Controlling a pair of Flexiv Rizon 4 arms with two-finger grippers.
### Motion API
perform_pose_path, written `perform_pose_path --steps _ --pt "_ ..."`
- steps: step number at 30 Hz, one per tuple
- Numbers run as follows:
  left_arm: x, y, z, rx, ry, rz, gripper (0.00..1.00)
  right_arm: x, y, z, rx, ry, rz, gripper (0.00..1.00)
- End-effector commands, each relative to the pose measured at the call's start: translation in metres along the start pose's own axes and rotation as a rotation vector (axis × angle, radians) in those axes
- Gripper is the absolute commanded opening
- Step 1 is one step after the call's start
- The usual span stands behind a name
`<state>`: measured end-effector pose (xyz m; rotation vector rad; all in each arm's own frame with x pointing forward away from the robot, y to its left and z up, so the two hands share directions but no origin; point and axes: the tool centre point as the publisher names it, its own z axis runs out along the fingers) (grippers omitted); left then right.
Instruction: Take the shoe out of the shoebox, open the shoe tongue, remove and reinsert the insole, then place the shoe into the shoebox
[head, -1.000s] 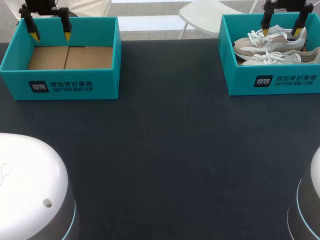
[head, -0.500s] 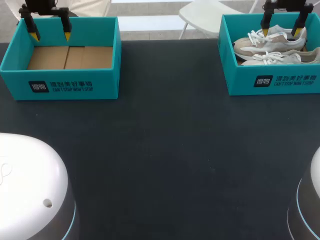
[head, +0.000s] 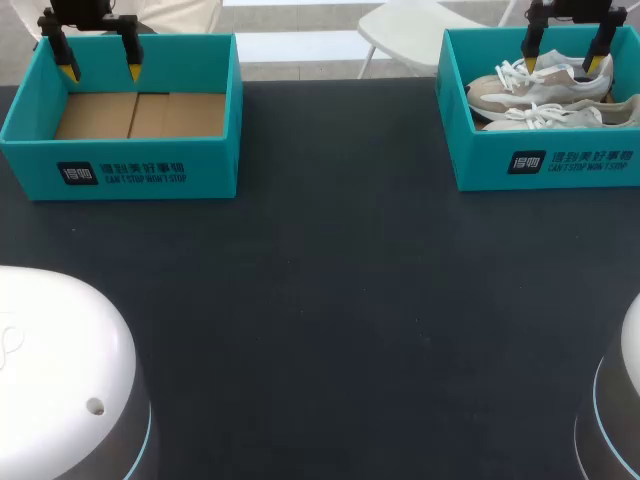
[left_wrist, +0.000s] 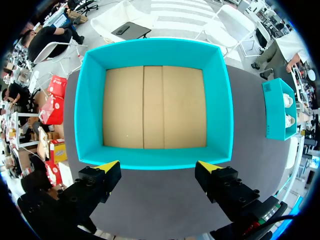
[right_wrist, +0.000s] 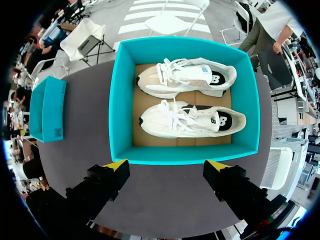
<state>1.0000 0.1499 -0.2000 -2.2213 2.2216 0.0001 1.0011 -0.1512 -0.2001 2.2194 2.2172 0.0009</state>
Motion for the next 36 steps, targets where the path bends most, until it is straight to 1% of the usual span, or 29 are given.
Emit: perform_pose_path --steps 1,2,4,7,9,11,14,18,22,26,28,31,32,36 --pt "0.000 0.000 0.000 0.000 0.000 0.000 1.00 -0.028 0.007 0.006 -0.076 0.026 0.002 1.00" --pt "0.000 0.000 0.000 0.000 0.000 0.000 1.00 -0.037 0.010 0.006 -0.107 0.022 0.000 1.00" --pt "0.000 0.000 0.000 0.000 0.000 0.000 1.00 -0.053 0.018 0.008 -0.128 0.038 0.009 1.00" --pt "0.000 0.000 0.000 0.000 0.000 0.000 1.00 -0.073 0.032 0.016 -0.136 -0.001 0.016 1.00" --pt "0.000 0.000 0.000 0.000 0.000 0.000 1.00 -0.087 0.040 0.026 -0.131 -0.045 0.022 1.00" --pt "0.000 0.000 0.000 0.000 0.000 0.000 1.00 -0.100 0.046 0.037 -0.121 -0.065 0.034 1.00" --pt "0.000 0.000 0.000 0.000 0.000 0.000 1.00 -0.119 0.053 0.053 -0.111 -0.097 0.031 1.00" --pt "0.000 0.000 0.000 0.000 0.000 0.000 1.00 -0.142 0.060 0.075 -0.078 -0.138 0.050 1.00" --pt "0.000 0.000 0.000 0.000 0.000 0.000 1.00 -0.158 0.061 0.094 -0.074 -0.160 0.093 1.00" --pt "0.000 0.000 0.000 0.000 0.000 0.000 1.00 -0.171 0.060 0.110 -0.064 -0.155 0.121 1.00" --pt "0.000 0.000 0.000 0.000 0.000 0.000 1.00 -0.177 0.059 0.116 -0.071 -0.152 0.131 1.00" --pt "0.000 0.000 0.000 0.000 0.000 0.000 1.00 -0.181 0.056 0.124 -0.064 -0.162 0.120 1.00" --pt "0.000 0.000 0.000 0.000 0.000 0.000 1.00 -0.182 0.055 0.125 -0.069 -0.143 0.114 1.00" --pt "0.000 0.000 0.000 0.000 0.000 0.000 1.00 -0.185 0.052 0.129 -0.098 -0.145 0.092 1.00"
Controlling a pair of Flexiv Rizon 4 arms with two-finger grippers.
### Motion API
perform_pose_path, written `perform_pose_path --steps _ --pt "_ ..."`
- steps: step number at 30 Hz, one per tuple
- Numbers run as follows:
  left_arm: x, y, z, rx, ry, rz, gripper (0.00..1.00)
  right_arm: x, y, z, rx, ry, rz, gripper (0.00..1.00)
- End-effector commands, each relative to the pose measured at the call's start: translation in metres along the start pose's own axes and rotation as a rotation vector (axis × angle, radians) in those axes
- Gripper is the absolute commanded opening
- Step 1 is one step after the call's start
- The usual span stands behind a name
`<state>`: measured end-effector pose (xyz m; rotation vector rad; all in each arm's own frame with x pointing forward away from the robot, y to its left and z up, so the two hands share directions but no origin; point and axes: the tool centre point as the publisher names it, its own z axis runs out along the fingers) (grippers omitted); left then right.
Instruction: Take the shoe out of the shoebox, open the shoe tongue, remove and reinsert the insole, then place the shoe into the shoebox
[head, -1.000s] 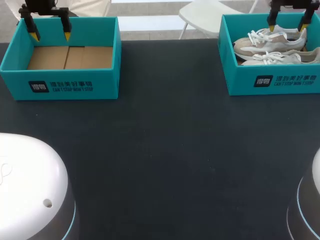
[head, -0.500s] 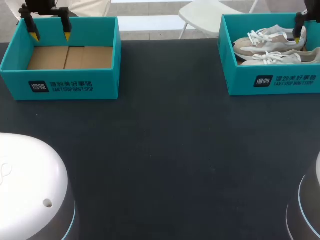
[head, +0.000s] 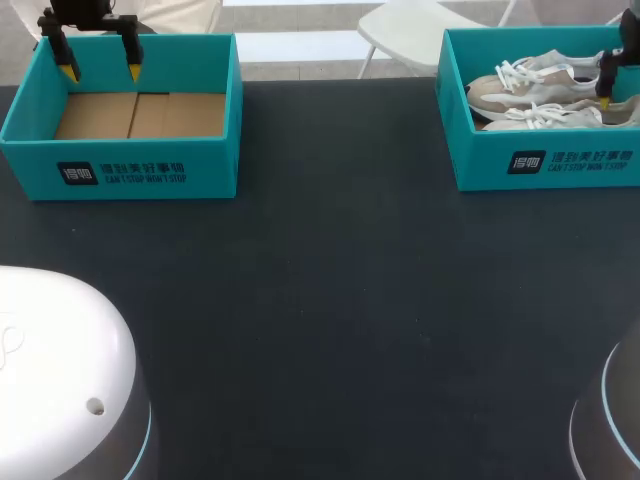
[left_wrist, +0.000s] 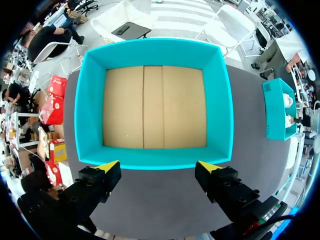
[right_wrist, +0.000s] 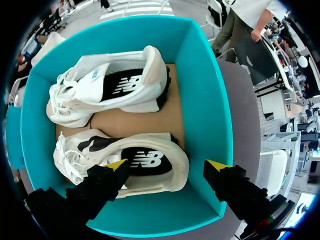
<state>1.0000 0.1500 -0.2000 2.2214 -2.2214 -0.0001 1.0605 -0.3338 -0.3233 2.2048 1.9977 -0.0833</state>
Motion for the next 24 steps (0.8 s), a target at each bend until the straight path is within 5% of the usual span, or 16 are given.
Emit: perform_pose_path --steps 1,8,10,11,13,16,20,22,24 --pt "0.000 0.000 0.000 0.000 0.000 0.000 1.00 -0.004 -0.007 0.006 -0.028 0.012 0.004 1.00" --pt "0.000 0.000 0.000 0.000 0.000 0.000 1.00 -0.008 -0.011 0.026 -0.022 0.004 0.006 1.00" --pt "0.000 0.000 0.000 0.000 0.000 0.000 1.00 -0.008 -0.013 0.032 -0.009 -0.008 0.002 0.80" --pt "0.000 0.000 0.000 0.000 0.000 0.000 1.00 -0.008 -0.013 0.036 -0.012 -0.023 -0.002 0.59" --pt "0.000 0.000 0.000 0.000 0.000 0.000 1.00 -0.007 -0.014 0.040 -0.017 -0.033 -0.006 0.40" --pt "0.000 0.000 0.000 0.000 0.000 0.000 1.00 -0.006 -0.013 0.041 -0.013 -0.034 0.003 0.24" --pt "0.000 0.000 0.000 0.000 0.000 0.000 1.00 -0.004 -0.011 0.040 -0.021 -0.042 0.002 0.16" --pt "0.000 0.000 0.000 0.000 0.000 0.000 1.00 -0.004 -0.010 0.039 -0.028 -0.058 -0.002 0.00" --pt "0.000 0.000 0.000 0.000 0.000 0.000 1.00 -0.004 -0.009 0.039 -0.029 -0.073 -0.001 0.00"
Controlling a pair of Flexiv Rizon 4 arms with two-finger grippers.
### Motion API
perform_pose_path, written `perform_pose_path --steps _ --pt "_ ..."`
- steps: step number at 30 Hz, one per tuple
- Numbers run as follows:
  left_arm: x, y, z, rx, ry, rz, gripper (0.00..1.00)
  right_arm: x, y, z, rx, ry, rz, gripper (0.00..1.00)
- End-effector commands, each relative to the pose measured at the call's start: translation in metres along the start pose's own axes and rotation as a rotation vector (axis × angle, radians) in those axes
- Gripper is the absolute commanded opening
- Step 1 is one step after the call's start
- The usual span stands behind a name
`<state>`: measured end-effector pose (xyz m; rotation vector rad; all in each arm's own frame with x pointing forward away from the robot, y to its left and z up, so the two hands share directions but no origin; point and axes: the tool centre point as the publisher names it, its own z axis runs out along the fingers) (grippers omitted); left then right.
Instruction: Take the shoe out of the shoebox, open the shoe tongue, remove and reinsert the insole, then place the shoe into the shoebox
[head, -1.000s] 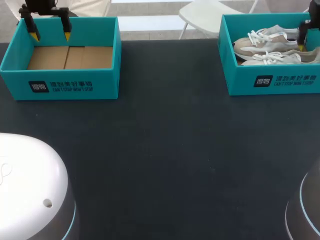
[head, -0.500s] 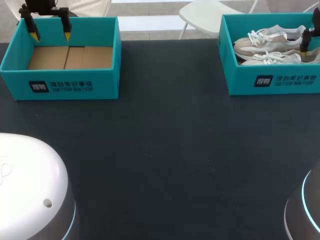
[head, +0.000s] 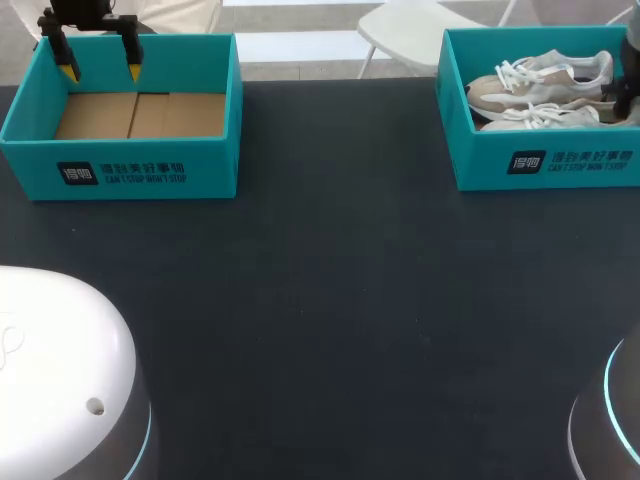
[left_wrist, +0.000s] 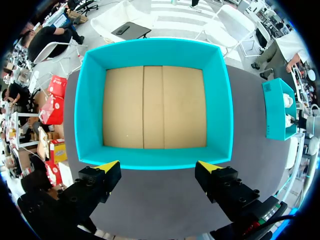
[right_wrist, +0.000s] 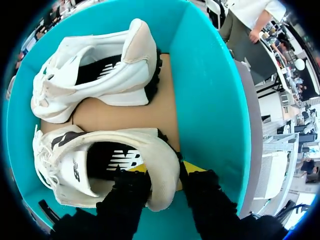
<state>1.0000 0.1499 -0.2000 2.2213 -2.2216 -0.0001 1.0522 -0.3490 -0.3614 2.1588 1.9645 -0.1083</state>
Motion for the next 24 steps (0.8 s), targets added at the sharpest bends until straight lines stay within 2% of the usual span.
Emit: perform_pose_path --steps 1,5,9,14,19,24 --pt "0.000 0.000 0.000 0.000 0.000 0.000 1.00 0.005 0.002 0.000 0.002 -0.026 0.004 0.00" --pt "0.000 0.000 0.000 0.000 0.000 0.000 1.00 0.001 0.002 -0.004 0.018 -0.061 0.004 0.00" --pt "0.000 0.000 0.000 0.000 0.000 0.000 1.00 -0.010 0.001 -0.023 0.055 -0.092 0.032 0.00" --pt "0.000 0.000 0.000 0.000 0.000 0.000 1.00 -0.023 0.001 -0.063 0.088 -0.102 0.126 0.00" --pt "0.000 0.000 0.000 0.000 0.000 0.000 1.00 -0.026 -0.003 -0.103 0.128 -0.148 0.165 0.00" --pt "0.000 0.000 0.000 0.000 0.000 0.000 1.00 -0.029 -0.007 -0.148 0.138 -0.093 0.241 0.00"
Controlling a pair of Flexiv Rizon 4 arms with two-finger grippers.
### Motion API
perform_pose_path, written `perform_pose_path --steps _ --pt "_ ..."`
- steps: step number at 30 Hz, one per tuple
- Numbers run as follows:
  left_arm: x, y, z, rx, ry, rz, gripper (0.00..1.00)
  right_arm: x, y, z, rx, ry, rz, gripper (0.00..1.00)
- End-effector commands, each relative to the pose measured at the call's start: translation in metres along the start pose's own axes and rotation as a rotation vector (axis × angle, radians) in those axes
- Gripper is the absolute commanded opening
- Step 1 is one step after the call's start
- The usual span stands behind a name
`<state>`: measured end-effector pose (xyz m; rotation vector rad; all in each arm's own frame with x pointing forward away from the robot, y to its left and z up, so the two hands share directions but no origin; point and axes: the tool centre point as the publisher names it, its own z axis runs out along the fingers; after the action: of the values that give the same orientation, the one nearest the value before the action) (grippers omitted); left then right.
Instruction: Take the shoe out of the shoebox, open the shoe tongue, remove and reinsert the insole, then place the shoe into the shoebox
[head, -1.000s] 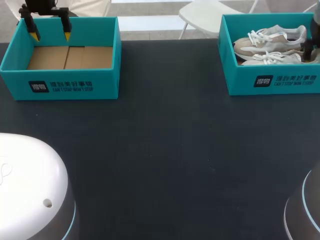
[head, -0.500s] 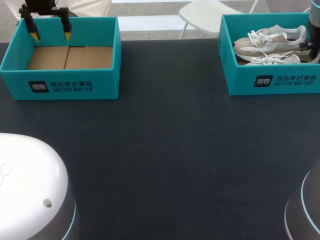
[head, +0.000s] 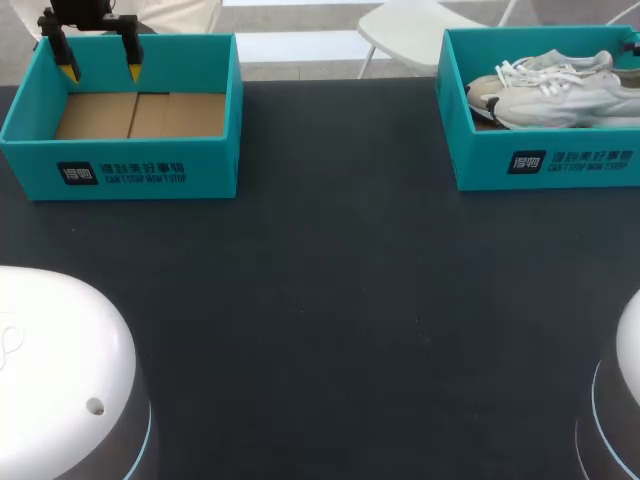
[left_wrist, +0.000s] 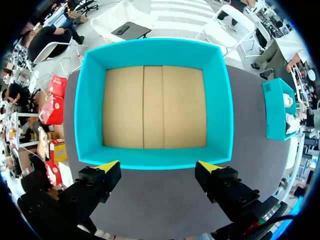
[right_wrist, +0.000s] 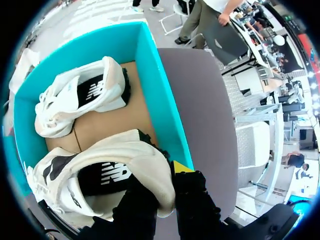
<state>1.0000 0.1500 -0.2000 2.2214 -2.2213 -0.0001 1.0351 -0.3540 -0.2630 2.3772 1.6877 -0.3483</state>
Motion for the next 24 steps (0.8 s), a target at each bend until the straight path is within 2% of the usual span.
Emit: perform_pose_path --steps 1,5,9,24 --pt "0.000 0.000 0.000 0.000 0.000 0.000 1.00 -0.011 -0.009 -0.056 -0.004 0.035 0.018 0.00" --pt "0.000 0.000 0.000 0.000 0.000 0.000 1.00 -0.016 -0.021 -0.091 -0.026 0.049 0.030 0.00" --pt "0.000 0.000 0.000 0.000 0.000 0.000 1.00 -0.015 -0.035 -0.107 -0.037 0.021 0.017 0.00" --pt "0.000 0.000 0.000 0.000 0.000 0.000 1.00 -0.015 -0.035 -0.107 -0.037 0.021 0.017 0.00"
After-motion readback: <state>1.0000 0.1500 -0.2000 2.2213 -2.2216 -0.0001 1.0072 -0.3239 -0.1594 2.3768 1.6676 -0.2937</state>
